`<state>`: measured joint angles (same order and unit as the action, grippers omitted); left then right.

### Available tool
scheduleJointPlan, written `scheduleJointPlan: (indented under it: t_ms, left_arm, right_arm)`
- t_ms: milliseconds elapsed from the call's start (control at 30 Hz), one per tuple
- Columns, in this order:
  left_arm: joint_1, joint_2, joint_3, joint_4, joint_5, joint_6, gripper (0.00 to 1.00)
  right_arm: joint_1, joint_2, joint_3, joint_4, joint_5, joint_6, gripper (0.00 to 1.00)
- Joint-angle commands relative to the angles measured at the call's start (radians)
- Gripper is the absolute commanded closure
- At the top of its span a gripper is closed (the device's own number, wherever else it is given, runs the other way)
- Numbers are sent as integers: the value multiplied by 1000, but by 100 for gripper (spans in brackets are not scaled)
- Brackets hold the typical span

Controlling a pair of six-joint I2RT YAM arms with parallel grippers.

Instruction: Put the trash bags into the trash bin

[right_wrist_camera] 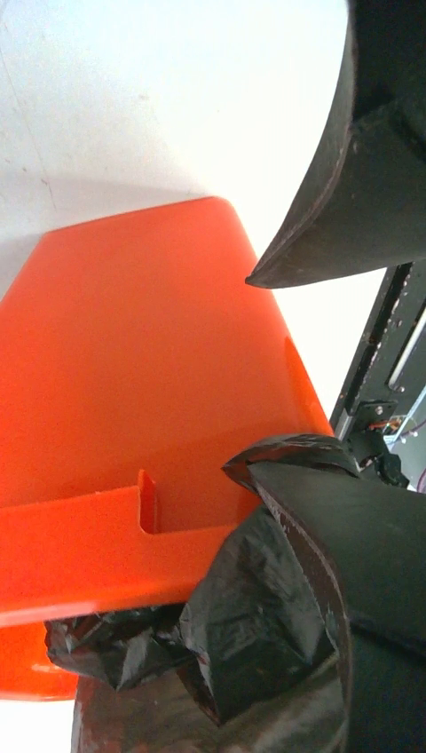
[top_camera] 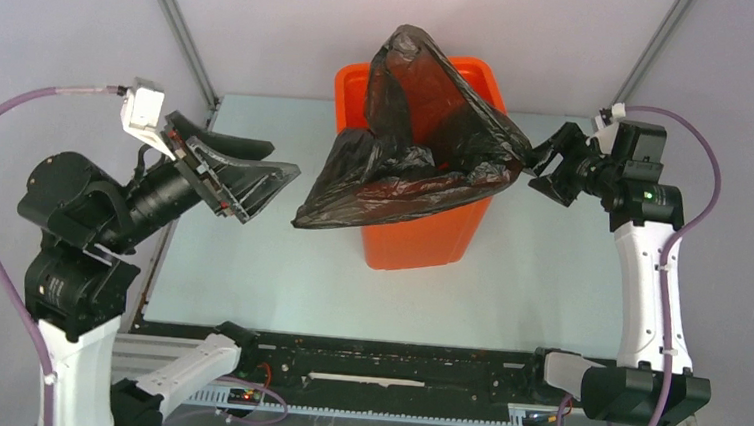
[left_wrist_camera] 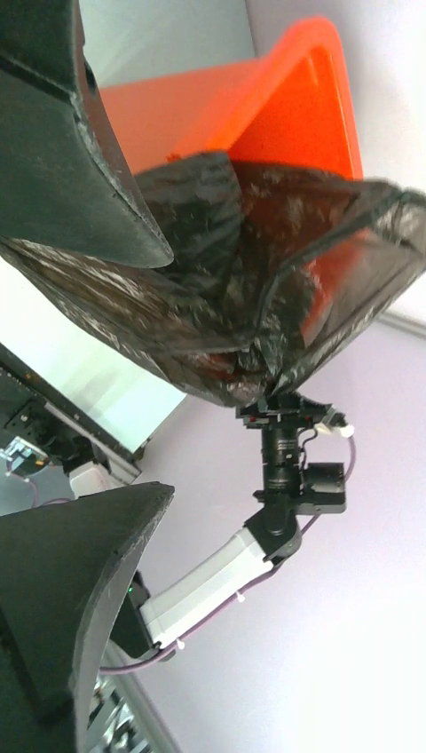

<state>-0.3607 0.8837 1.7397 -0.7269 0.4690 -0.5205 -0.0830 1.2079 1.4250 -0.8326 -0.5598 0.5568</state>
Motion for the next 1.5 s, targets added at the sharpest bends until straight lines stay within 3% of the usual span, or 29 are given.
scheduleJointPlan:
  t_ms: [0,167,367,567,700,800,900,1000,1233,1467]
  left_arm:
    - [-164,110,5,3,-129,42,5]
    - [-294,194,28,9,-212,47,6]
    - [-357,251,48,-22,-290,59,7]
    - [-402,309,95,-132,-423,71,20]
    - [-402,310,112,-182,-539,81,29]
    - [-394,345,153,-241,-592,66,40]
    - [-376,393,219,-289,-586,59,50]
    - [-360,418,260,-286,-564,67,53]
    - [-301,442,255,-272,-490,47,75]
    - [-241,439,252,-249,-492,47,93]
  right_arm:
    - [-15,-45,121,-103,31,-75,16]
    - [-84,-118,143,-142,-34,-64,12]
    - [-128,-173,192,-182,-62,-93,11]
    - [-109,-199,267,-82,-66,-101,12]
    - [-27,-161,281,59,-46,-124,15]
    - [96,-75,360,29,107,-212,17]
    - [223,40,516,-100,275,-317,19]
    - [315,115,620,-156,399,-401,19]
    - [501,202,679,-171,535,-553,18]
    - [562,268,722,-196,668,-582,31]
